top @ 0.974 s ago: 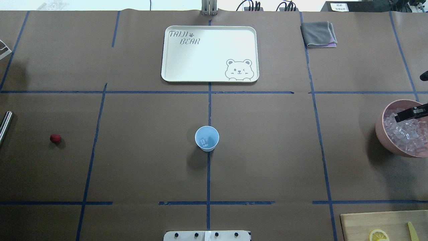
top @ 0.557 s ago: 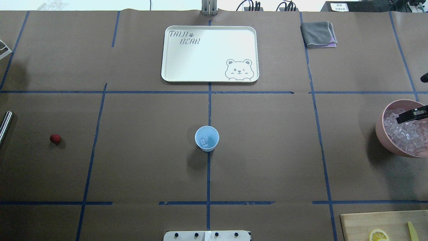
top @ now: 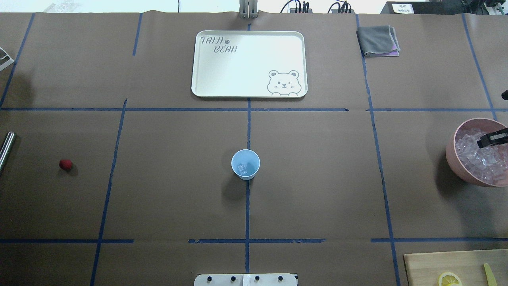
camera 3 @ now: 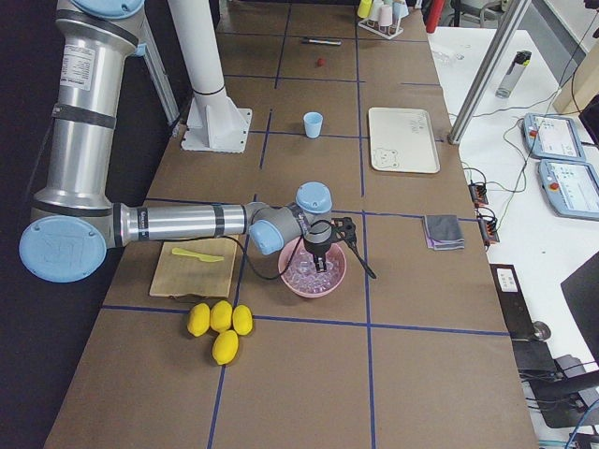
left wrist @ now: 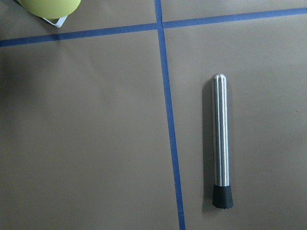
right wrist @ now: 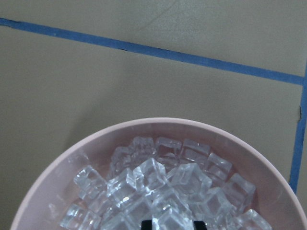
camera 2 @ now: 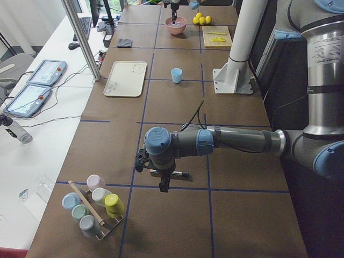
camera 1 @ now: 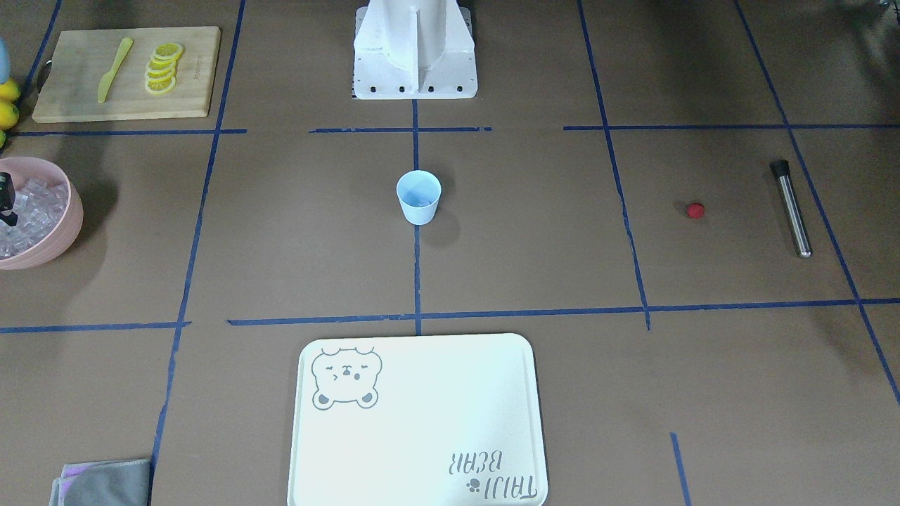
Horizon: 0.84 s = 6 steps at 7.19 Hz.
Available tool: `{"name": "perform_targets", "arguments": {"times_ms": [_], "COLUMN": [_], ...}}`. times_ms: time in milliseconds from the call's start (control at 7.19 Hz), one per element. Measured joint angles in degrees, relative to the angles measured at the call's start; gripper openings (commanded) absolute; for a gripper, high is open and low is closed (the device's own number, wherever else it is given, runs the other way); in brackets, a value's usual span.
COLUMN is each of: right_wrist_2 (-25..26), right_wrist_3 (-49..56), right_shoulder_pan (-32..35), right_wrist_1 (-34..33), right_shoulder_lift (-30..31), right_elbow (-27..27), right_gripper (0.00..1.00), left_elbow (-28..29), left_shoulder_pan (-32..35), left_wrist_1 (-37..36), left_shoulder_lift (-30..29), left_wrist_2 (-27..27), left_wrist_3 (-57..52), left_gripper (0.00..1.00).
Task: Mash ice and strawberries in cup
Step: 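Grasp another ice cube from the bowl with the right gripper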
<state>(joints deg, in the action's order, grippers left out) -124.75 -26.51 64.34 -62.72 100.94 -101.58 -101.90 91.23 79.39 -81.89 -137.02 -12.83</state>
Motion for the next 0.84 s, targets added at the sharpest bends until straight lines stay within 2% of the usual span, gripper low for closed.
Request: {"name": "perform_targets", "arguments": {"times_ms": [278,557,835], "right_wrist_2": [-1.2,-1.7,-1.7], "right_wrist_3": [0.0,-0.2,-0.5], "right_shoulder_pan": [1.4,2.9,3.3], "right_wrist_1": [-5.3,-20.7,-34.9], "right_shoulder_lift": [-0.4,-4.8,-12.7], "right_elbow": [-4.8,-14.4,-19.6], "right_gripper": [0.00,0.00,0.00], "left_elbow": [0.0,-0.1,0.0], "left_shoulder_pan": [0.0,0.0,0.0], "left_wrist_1": [0.0,0.0,-0.1], "left_shoulder_lift": [0.0,0.1,0.1], "left_wrist_2": [0.0,0.0,0.0], "left_wrist_3": [0.0,0.0,0.0], "left_gripper": [1.00,1.00,1.00]}}
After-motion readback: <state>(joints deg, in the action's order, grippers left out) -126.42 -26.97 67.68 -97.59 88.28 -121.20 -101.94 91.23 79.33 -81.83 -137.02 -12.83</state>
